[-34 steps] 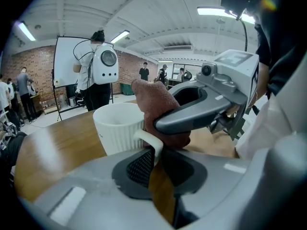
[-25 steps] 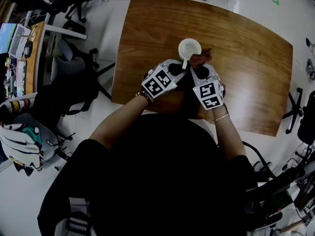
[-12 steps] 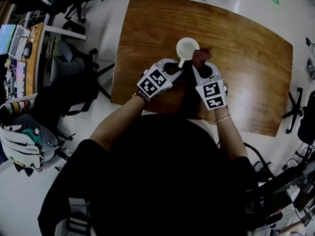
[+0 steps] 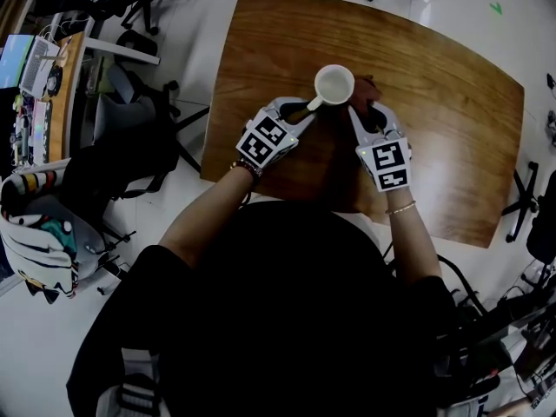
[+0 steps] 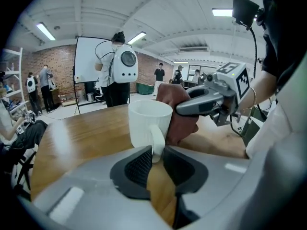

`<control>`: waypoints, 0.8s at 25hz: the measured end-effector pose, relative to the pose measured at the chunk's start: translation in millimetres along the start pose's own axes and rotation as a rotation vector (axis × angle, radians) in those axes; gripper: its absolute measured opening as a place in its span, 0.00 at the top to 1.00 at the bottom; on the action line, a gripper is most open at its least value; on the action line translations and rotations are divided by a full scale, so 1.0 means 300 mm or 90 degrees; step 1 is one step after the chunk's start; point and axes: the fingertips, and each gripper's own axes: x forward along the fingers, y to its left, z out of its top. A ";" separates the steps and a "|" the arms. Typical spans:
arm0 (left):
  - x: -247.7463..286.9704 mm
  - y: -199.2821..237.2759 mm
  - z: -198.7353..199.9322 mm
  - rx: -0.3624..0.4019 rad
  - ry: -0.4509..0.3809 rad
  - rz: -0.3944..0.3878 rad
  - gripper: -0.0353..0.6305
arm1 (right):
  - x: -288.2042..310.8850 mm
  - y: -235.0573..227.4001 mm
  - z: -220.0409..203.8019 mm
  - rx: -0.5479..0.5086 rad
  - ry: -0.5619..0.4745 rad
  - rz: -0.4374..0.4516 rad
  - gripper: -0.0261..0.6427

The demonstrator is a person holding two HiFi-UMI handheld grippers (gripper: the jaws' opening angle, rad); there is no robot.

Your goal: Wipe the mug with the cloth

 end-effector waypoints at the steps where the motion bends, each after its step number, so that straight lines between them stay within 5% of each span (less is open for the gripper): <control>1: -0.005 0.011 -0.002 -0.003 0.001 0.005 0.84 | 0.013 0.005 -0.013 -0.001 0.008 0.003 0.88; 11: -0.026 0.091 0.004 -0.041 0.003 0.047 0.84 | 0.102 0.024 -0.138 0.022 0.104 0.033 0.87; 20: -0.025 0.120 0.004 -0.053 -0.003 0.063 0.85 | 0.028 -0.110 -0.019 0.070 0.011 0.003 0.87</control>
